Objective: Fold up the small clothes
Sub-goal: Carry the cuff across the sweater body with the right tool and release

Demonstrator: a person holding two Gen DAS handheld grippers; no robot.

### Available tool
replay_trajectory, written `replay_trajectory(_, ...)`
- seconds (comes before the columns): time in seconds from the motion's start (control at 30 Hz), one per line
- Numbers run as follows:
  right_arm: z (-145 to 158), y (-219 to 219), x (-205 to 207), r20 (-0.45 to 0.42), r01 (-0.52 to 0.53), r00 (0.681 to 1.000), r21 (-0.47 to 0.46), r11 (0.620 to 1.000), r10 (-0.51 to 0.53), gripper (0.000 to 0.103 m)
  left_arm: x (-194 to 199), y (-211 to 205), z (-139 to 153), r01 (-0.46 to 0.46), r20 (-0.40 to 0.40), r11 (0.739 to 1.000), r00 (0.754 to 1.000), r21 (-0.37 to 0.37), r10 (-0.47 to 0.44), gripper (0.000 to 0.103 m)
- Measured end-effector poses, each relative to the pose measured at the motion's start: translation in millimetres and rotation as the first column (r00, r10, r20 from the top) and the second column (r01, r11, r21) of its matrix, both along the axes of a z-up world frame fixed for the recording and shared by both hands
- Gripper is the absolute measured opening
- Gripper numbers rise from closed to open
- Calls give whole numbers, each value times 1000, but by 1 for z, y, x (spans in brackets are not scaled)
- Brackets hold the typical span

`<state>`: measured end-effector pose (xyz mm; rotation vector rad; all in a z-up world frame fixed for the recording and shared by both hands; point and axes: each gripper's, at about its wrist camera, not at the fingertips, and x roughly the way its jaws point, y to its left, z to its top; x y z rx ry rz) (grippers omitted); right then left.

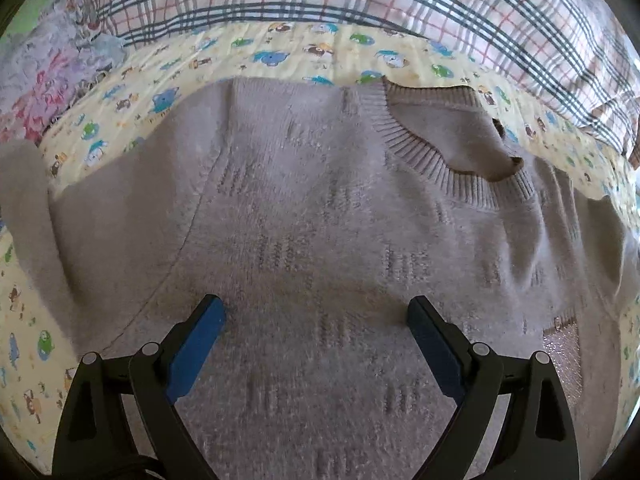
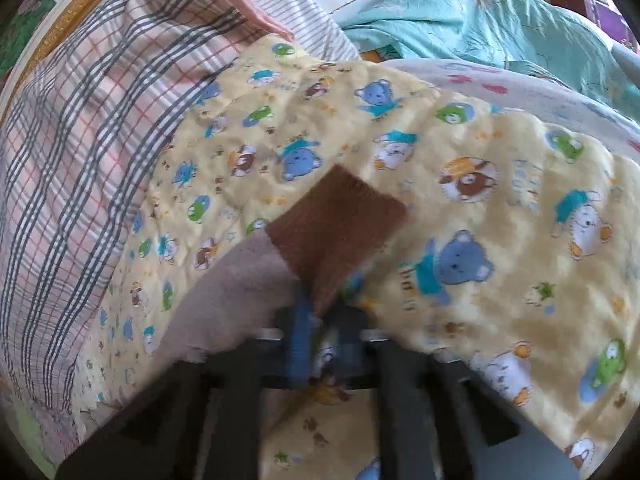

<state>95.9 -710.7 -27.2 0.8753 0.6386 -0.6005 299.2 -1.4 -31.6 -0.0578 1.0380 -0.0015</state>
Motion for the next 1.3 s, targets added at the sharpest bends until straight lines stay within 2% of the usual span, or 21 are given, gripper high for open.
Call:
replay_trajectory(0.1, 22, 24, 1, 62, -38, 997, -53, 998, 42, 7, -6, 1, 4, 11, 10, 1000, 1000, -24, -11, 94)
replay_trajectory(0.2, 53, 65, 6, 146, -136, 978, -84, 987, 148, 7, -17, 1, 9, 26, 18, 998, 1000, -54, -25, 94)
replay_trajectory(0.27, 74, 105, 15, 194, -235, 949, -93, 967, 249, 7, -24, 2, 12, 35, 18, 997, 999, -66, -34, 94)
replay_trajectory(0.33, 90, 151, 27, 238, -342, 904, -96, 935, 355, 7, -36, 5, 19, 48, 36, 996, 998, -75, -45, 94)
replay_trajectory(0.43, 102, 223, 48, 285, -493, 818, -100, 864, 500, 7, -50, 13, 30, 72, 61, 993, 996, -95, -66, 94)
replay_trajectory(0.5, 103, 272, 66, 305, -591, 751, -87, 802, 586, 7, -59, 20, 36, 80, 73, 990, 995, -119, -71, 94)
replay_trajectory(0.6, 96, 336, 91, 326, -689, 673, -50, 723, 664, 7, -72, 36, 41, 76, 79, 984, 995, -164, -64, 94)
replay_trajectory(0.73, 76, 415, 124, 327, -790, 578, -5, 613, 748, 7, -86, 56, 38, 56, 65, 980, 997, -189, -45, 94)
replay_trajectory(1.0, 28, 521, 172, 334, -883, 465, 112, 455, 820, 7, -103, 88, 26, 14, 29, 967, 1000, -253, -7, 94)
replay_trajectory(1.1, 17, 541, 177, 315, -895, 446, 149, 421, 837, 15, -99, 89, 20, 14, 10, 959, 1000, -283, -12, 94)
replay_trajectory(1.17, 14, 544, 177, 314, -896, 444, 178, 407, 839, 41, -94, 85, 17, 19, 2, 953, 1000, -302, -19, 94)
replay_trajectory(1.23, 16, 537, 169, 338, -890, 456, 178, 419, 824, 53, -88, 79, 15, 25, -6, 950, 1000, -312, -29, 94)
replay_trajectory(1.3, 21, 527, 162, 338, -880, 474, 157, 448, 813, 53, -75, 71, 8, 26, -26, 946, 999, -323, -36, 94)
